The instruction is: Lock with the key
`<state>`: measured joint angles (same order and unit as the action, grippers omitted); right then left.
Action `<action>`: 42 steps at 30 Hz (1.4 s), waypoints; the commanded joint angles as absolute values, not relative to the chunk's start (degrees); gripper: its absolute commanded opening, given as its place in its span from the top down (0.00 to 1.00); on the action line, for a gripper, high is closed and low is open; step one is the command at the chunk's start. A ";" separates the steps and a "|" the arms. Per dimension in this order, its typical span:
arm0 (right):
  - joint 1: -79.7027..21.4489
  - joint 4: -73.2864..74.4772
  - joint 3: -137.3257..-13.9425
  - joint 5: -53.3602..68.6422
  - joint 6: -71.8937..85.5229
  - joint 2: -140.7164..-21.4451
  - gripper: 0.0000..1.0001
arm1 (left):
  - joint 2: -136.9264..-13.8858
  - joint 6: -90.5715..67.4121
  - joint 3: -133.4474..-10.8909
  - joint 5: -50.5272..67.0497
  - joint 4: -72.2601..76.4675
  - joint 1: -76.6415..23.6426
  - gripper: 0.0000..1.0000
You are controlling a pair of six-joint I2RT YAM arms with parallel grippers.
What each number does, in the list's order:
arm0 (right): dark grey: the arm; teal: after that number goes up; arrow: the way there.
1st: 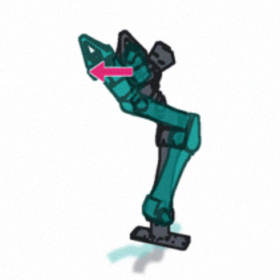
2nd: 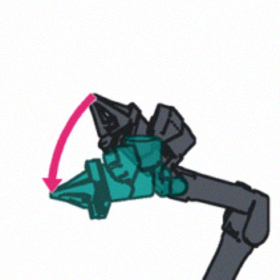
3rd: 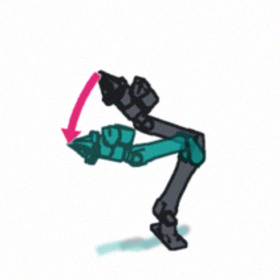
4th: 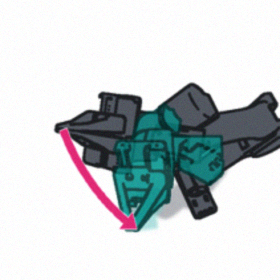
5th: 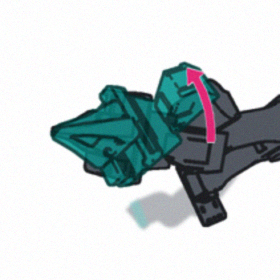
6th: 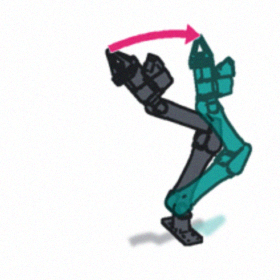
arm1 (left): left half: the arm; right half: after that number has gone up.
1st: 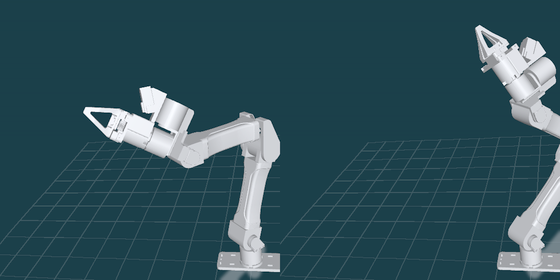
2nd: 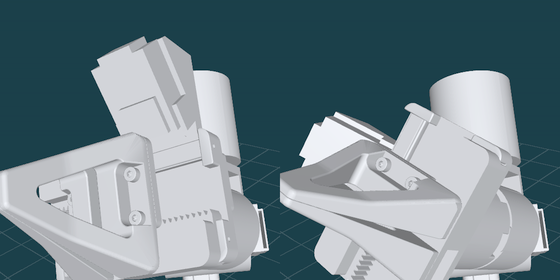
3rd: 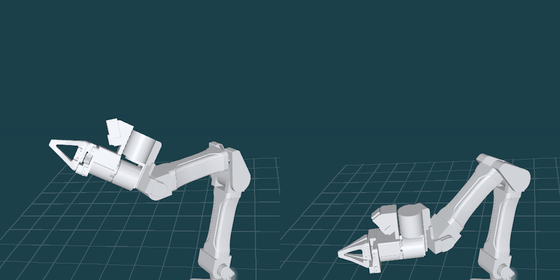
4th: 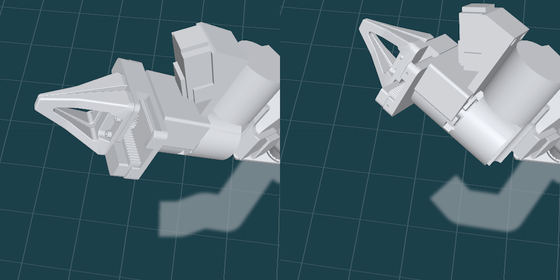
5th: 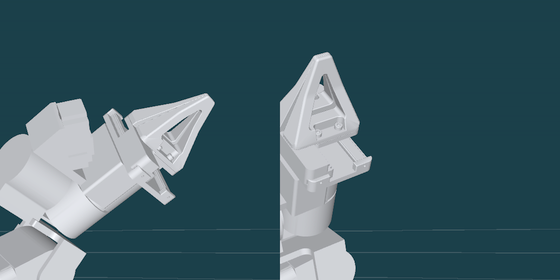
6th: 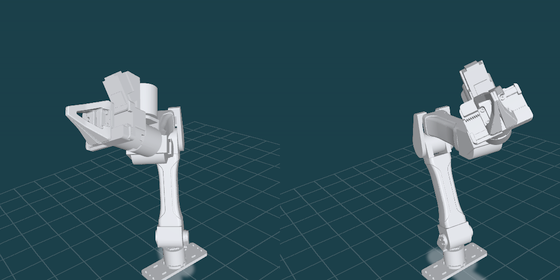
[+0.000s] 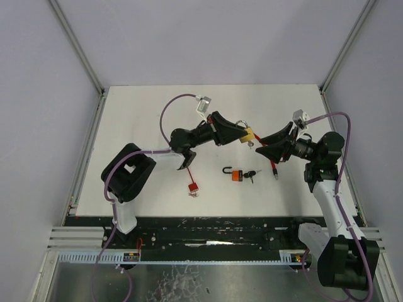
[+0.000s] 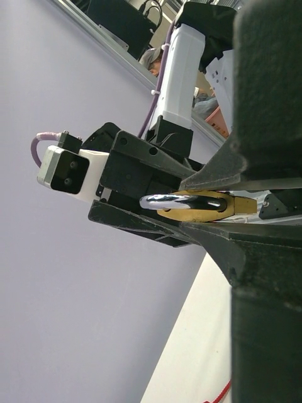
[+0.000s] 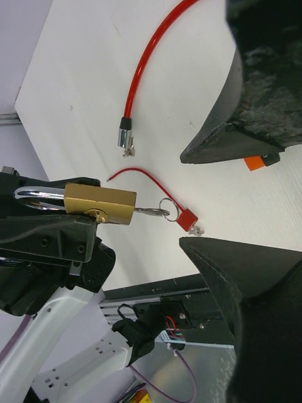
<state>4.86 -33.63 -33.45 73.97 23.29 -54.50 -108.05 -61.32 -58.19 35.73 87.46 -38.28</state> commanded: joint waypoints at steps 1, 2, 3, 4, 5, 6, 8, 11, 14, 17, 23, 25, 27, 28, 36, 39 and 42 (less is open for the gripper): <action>4.49 -41.64 -33.85 71.13 30.26 -53.71 0.48 | -107.99 -62.60 -59.61 32.47 92.20 -39.21 1.00; 4.42 -42.97 -33.58 71.03 31.57 -53.82 0.50 | -107.86 -62.58 -59.53 32.04 92.20 -39.34 1.00; 4.28 -43.97 -33.35 70.97 32.52 -54.08 0.52 | -107.79 -62.58 -59.38 31.43 92.20 -39.40 1.00; 4.11 -44.33 -33.16 70.93 32.90 -54.32 0.53 | -107.69 -62.70 -59.32 31.11 92.24 -39.54 1.00; 3.86 -44.46 -33.14 70.85 33.18 -54.46 0.54 | -107.66 -62.74 -59.35 30.95 92.20 -39.68 1.00; 3.60 -44.56 -33.14 70.78 33.54 -54.63 0.55 | -107.62 -62.80 -59.24 30.83 92.20 -39.72 1.00; 3.24 -45.65 -32.91 70.65 34.72 -54.88 0.56 | -107.51 -62.76 -58.96 30.37 92.22 -39.98 1.00; 2.57 -46.64 -32.31 70.43 35.28 -55.24 0.60 | -107.33 -62.51 -58.71 29.70 92.22 -40.10 1.00; 1.70 -47.29 -32.19 70.25 36.14 -56.04 0.69 | -107.01 -62.39 -58.51 29.51 92.19 -40.21 1.00; 1.09 -48.17 -32.09 70.22 37.07 -56.57 0.75 | -106.93 -62.05 -58.45 29.65 92.20 -40.43 1.00; 0.88 -54.58 -31.07 69.68 43.46 -56.89 0.89 | -107.28 -61.27 -59.01 30.58 92.20 -40.52 1.00; 0.86 -56.77 -30.80 69.63 45.15 -57.39 0.92 | -107.53 -61.30 -59.42 31.18 92.20 -40.58 1.00; 0.71 -57.36 -30.86 69.54 46.04 -57.84 0.95 | -107.86 -61.10 -59.82 31.88 92.20 -40.61 1.00; 0.66 -57.43 -30.85 69.54 46.32 -58.18 0.96 | -108.01 -61.09 -60.05 32.31 92.24 -40.66 1.00; 0.44 -58.22 -30.76 69.35 47.38 -59.13 0.98 | -108.52 -58.92 -61.36 36.48 92.29 -40.54 1.00; 0.58 -58.19 -31.09 69.88 47.60 -59.27 0.98 | -108.71 -58.88 -62.03 38.62 92.25 -40.19 1.00; 0.54 -59.46 -31.22 70.54 48.82 -59.86 1.00 | -109.20 -59.33 -63.18 41.74 92.29 -39.84 1.00</action>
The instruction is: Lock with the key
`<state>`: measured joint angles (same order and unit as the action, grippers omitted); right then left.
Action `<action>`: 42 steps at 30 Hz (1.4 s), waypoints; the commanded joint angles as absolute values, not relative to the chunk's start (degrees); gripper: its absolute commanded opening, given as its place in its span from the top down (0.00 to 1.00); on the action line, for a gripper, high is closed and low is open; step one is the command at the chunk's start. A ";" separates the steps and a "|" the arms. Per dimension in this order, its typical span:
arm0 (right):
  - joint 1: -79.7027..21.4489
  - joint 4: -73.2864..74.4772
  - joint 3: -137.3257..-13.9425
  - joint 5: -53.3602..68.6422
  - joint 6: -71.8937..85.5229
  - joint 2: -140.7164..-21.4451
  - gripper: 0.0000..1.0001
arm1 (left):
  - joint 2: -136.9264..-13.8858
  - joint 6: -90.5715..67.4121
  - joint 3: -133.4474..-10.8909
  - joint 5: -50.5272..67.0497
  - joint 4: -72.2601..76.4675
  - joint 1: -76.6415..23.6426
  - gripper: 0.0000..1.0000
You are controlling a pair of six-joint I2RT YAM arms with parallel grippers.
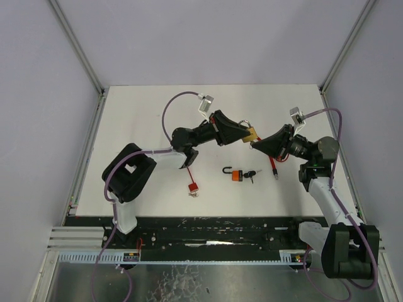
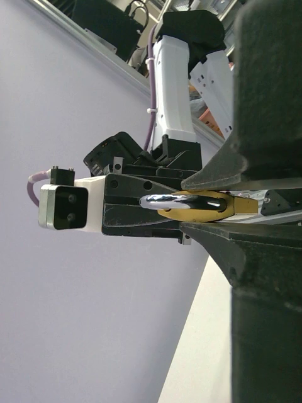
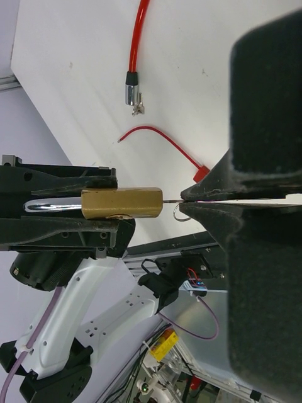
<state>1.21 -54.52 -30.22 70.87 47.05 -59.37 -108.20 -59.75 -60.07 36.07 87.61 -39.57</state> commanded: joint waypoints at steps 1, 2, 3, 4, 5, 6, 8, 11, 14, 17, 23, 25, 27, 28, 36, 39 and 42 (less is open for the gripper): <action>0.54 -59.76 -31.14 70.50 49.13 -59.97 1.00 | -109.42 -59.51 -63.76 42.69 92.29 -39.75 1.00; 0.51 -59.84 -31.05 70.37 49.10 -59.95 1.00 | -109.69 -59.76 -64.23 43.68 92.29 -39.65 1.00; 0.52 -59.85 -31.03 70.32 49.02 -59.96 1.00 | -109.94 -59.92 -64.74 44.80 92.29 -39.57 1.00; 0.53 -59.85 -31.03 70.31 49.03 -59.94 1.00 | -110.24 -60.00 -65.22 46.17 92.29 -39.55 1.00; 0.53 -59.90 -31.03 70.24 48.99 -59.94 1.00 | -110.53 -60.28 -65.67 47.35 92.30 -39.43 1.00; 0.53 -59.82 -30.96 70.23 48.67 -59.88 1.00 | -110.76 -60.55 -66.14 48.44 92.29 -39.40 1.00; 0.53 -59.68 -31.00 70.29 48.35 -59.76 1.00 | -111.19 -60.46 -67.03 51.09 92.29 -39.30 1.00; 0.53 -59.32 -30.86 70.32 47.33 -59.85 1.00 | -111.35 -59.19 -67.21 53.11 92.31 -39.29 1.00; 0.58 -58.13 -31.05 70.40 45.66 -59.57 1.00 | -111.29 -58.28 -67.04 53.38 92.29 -39.16 1.00; 0.53 -50.02 -31.95 68.47 38.24 -57.91 0.99 | -111.79 -59.64 -66.92 50.68 92.29 -38.94 1.00; 0.85 -33.63 -34.83 64.06 22.34 -54.21 1.00 | -112.07 -61.98 -64.03 37.83 92.20 -39.80 1.00; 1.17 -31.65 -35.25 63.07 20.67 -54.02 1.00 | -111.96 -62.07 -63.10 34.71 92.13 -40.65 1.00; 1.38 -29.25 -35.77 61.98 18.70 -53.97 1.00 | -111.21 -61.35 -61.73 31.30 91.34 -41.26 1.00; 1.51 -28.58 -35.97 61.66 18.05 -53.90 1.00 | -110.81 -60.73 -60.91 29.44 91.08 -41.58 1.00; 2.04 -30.50 -35.81 61.81 20.44 -54.46 1.00 | -109.03 -56.23 -57.58 22.52 89.78 -43.29 1.00; 3.31 -42.59 -33.49 64.87 31.81 -56.36 1.00 | -110.92 -58.16 -59.84 26.92 92.25 -43.15 1.00; 4.03 -50.25 -32.85 66.81 40.22 -58.26 1.00 | -111.45 -56.72 -62.33 33.36 92.35 -43.08 1.00</action>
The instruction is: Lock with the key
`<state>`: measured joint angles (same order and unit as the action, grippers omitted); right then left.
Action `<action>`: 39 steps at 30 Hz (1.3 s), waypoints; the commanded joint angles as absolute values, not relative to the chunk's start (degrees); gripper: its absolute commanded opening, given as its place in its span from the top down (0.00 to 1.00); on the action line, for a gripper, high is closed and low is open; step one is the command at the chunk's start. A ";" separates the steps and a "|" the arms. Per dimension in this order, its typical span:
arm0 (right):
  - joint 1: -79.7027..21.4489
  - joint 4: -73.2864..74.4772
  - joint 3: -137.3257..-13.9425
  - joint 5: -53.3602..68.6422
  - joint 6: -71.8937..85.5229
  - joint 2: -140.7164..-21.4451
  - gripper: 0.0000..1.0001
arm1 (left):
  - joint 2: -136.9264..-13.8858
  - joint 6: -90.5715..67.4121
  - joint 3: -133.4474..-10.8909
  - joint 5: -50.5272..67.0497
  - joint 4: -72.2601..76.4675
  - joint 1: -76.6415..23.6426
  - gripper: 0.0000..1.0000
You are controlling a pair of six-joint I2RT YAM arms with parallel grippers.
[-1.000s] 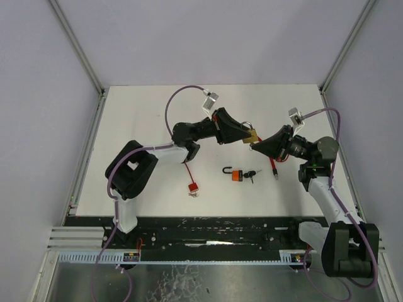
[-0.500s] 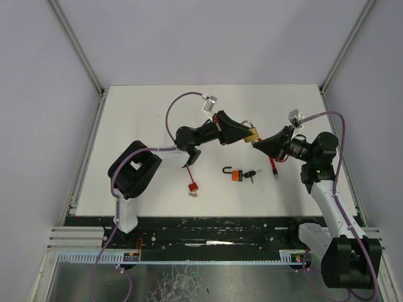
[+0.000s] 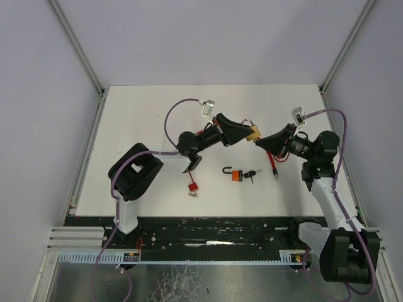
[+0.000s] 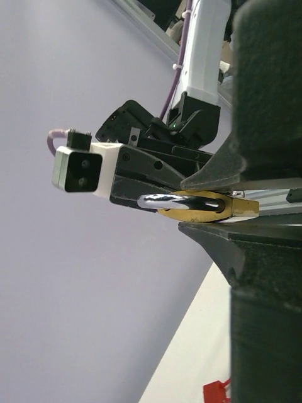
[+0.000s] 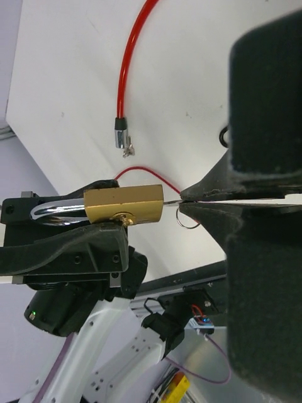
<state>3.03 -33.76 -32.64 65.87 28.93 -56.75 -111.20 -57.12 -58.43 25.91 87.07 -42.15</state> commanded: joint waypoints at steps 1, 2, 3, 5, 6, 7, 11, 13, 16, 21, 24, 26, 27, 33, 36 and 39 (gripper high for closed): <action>4.04 -51.32 -32.98 67.22 41.71 -58.74 1.00 | -111.43 -56.47 -62.96 35.47 92.39 -42.97 1.00; 4.04 -52.48 -32.96 67.51 43.25 -59.24 1.00 | -111.52 -56.48 -63.62 37.07 92.38 -42.83 1.00; 4.04 -54.02 -32.90 67.83 44.99 -59.74 1.00 | -111.52 -56.54 -64.00 38.56 92.37 -42.78 1.00; 4.04 -56.96 -32.95 68.45 47.97 -60.61 1.00 | -111.66 -56.54 -64.86 41.06 92.37 -42.56 1.00; 4.04 -57.70 -33.03 68.73 48.59 -60.79 1.00 | -111.66 -56.96 -64.92 41.23 92.38 -42.34 1.00; 4.03 -57.34 -33.16 68.70 48.00 -60.71 1.00 | -111.66 -57.60 -64.79 40.85 92.40 -41.95 1.00; 4.04 -44.99 -34.84 67.43 37.65 -58.00 0.80 | -111.24 -61.46 -63.63 37.01 92.40 -40.54 1.00; 4.04 -35.11 -36.93 66.83 29.12 -55.87 0.64 | -110.56 -62.52 -62.15 34.42 92.31 -39.95 1.00; 4.09 -21.09 -40.65 64.65 15.59 -52.69 0.49 | -109.05 -64.16 -59.41 30.32 92.22 -38.86 1.00; 4.29 -3.40 -46.19 62.98 -5.72 -51.51 0.40 | -107.30 -66.32 -56.46 23.21 88.90 -38.34 1.00; 4.30 0.48 -45.57 64.32 -17.69 -50.79 0.35 | -106.51 -66.66 -56.13 19.74 82.98 -38.37 1.00; 4.20 2.17 -43.73 66.42 -26.35 -50.45 0.34 | -105.73 -66.59 -56.21 16.96 77.88 -38.49 1.00; 3.99 3.00 -43.02 66.71 -30.61 -50.38 0.34 | -105.24 -66.35 -56.62 15.90 74.69 -38.55 1.00; 1.62 6.69 -42.62 58.37 -43.70 -50.54 0.34 | -101.92 -62.63 -59.71 5.99 53.66 -40.52 1.00; 1.54 6.70 -42.61 56.74 -43.60 -50.27 0.34 | -101.03 -60.39 -61.74 2.17 46.59 -41.77 1.00; 1.41 6.45 -41.74 56.70 -44.09 -49.97 0.34 | -100.97 -59.95 -62.25 1.17 45.20 -42.41 1.00</action>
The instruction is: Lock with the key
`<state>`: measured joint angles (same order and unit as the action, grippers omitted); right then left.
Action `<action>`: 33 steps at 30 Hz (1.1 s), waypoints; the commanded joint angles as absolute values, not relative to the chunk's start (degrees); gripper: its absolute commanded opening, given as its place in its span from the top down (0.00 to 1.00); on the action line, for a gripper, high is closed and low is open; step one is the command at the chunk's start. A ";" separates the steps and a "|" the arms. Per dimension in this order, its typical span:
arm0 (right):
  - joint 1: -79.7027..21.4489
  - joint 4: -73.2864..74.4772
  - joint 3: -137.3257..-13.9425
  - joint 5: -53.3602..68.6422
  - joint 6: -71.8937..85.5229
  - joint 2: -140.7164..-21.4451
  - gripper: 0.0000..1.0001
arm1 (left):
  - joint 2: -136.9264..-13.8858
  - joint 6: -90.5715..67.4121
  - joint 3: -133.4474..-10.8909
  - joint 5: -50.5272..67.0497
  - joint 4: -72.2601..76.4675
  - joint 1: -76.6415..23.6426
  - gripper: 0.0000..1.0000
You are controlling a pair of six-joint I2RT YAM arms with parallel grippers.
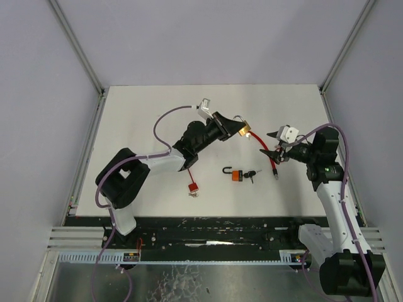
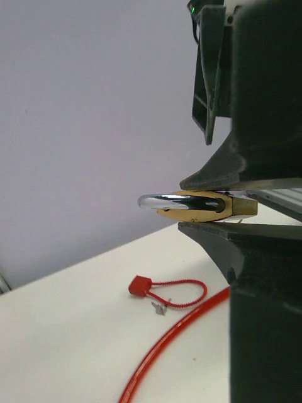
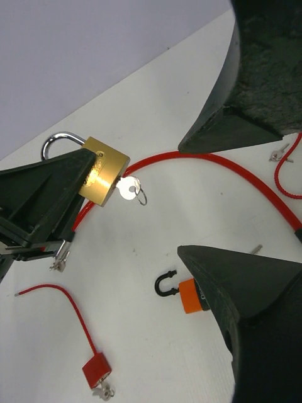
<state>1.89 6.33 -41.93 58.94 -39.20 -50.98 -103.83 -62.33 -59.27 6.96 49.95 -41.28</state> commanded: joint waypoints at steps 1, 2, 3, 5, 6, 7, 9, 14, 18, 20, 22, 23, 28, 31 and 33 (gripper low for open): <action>1.36 6.31 -41.23 56.57 -44.79 -49.86 0.34 | -100.99 -59.90 -62.54 1.10 44.72 -42.72 1.00; 1.33 6.01 -40.68 56.19 -45.28 -49.84 0.34 | -101.05 -60.00 -62.83 0.88 44.21 -42.95 1.00; 1.20 5.88 -40.23 55.90 -45.78 -49.87 0.34 | -101.03 -60.03 -63.02 0.68 43.70 -43.17 1.00; 0.86 5.22 -39.49 55.81 -46.14 -49.78 0.35 | -100.83 -60.14 -63.13 0.05 43.04 -43.68 1.00; 0.61 4.89 -39.15 55.85 -46.20 -49.75 0.36 | -100.68 -60.23 -63.14 -0.38 42.57 -43.80 1.00; 0.35 4.71 -38.85 55.82 -46.65 -49.81 0.37 | -100.57 -60.13 -63.26 -0.35 42.37 -43.94 1.00; -0.10 4.14 -38.01 55.68 -47.26 -49.98 0.39 | -100.26 -60.56 -63.14 -0.49 42.20 -44.11 1.00; -2.36 1.09 -36.00 54.73 -47.26 -50.67 0.50 | -99.85 -61.18 -63.08 -0.74 41.86 -44.36 1.00; -4.58 -2.68 -34.45 52.95 -45.45 -51.34 0.54 | -100.30 -62.29 -63.43 -0.14 41.71 -44.83 1.00; -5.74 -5.32 -33.52 49.92 -45.10 -51.68 0.54 | -100.39 -62.93 -63.77 0.02 41.22 -45.06 1.00; -6.25 -7.96 -32.74 47.21 -43.47 -51.87 0.53 | -100.41 -63.29 -64.04 0.03 40.70 -45.47 1.00; -6.36 -9.22 -32.36 46.59 -42.71 -51.90 0.53 | -100.39 -63.50 -64.15 0.00 40.48 -45.59 1.00; -7.72 -12.93 -30.93 44.18 -41.55 -52.49 0.53 | -100.37 -64.24 -64.43 -0.25 39.72 -46.42 1.00; -8.89 -14.20 -30.47 43.22 -41.22 -52.90 0.53 | -100.36 -64.29 -64.61 -0.80 39.18 -46.77 1.00; -9.67 -14.79 -30.09 42.20 -41.30 -53.39 0.53 | -100.31 -64.42 -64.61 -0.96 39.11 -46.88 1.00</action>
